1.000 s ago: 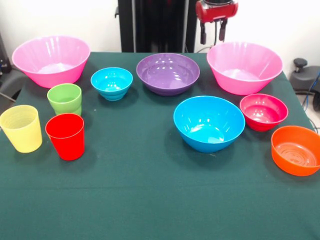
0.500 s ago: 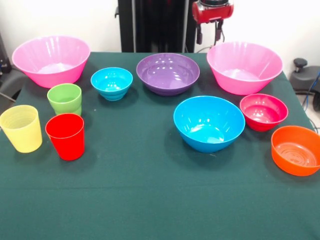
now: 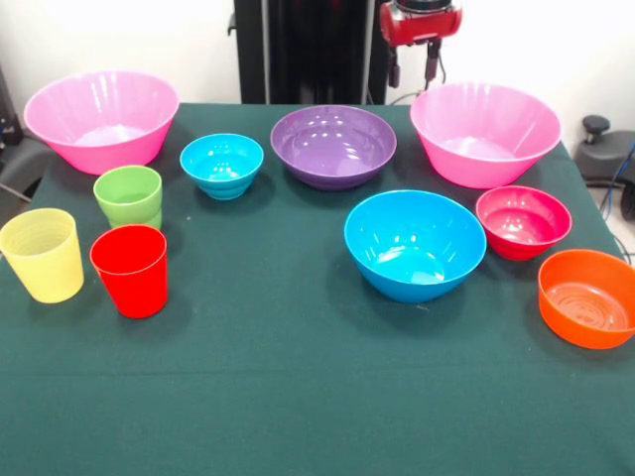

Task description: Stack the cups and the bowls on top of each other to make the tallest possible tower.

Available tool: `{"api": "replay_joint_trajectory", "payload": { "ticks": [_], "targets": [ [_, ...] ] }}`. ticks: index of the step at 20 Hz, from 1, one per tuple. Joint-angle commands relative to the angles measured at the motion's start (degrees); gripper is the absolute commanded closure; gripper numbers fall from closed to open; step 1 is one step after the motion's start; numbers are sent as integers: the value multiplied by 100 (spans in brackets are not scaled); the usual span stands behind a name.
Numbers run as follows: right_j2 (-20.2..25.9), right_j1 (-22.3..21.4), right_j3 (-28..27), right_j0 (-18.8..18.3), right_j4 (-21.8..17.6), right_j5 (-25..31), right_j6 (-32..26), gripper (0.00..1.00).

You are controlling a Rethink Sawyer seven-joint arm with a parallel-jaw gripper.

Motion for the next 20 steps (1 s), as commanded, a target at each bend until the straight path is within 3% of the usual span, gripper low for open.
{"api": "replay_joint_trajectory", "payload": {
  "ticks": [1, 20],
  "targets": [
    [194, 15, -494, 84, -182, 177, 567, 0],
    [-296, 372, -808, 659, -200, 239, 515, 0]
  ]
}}
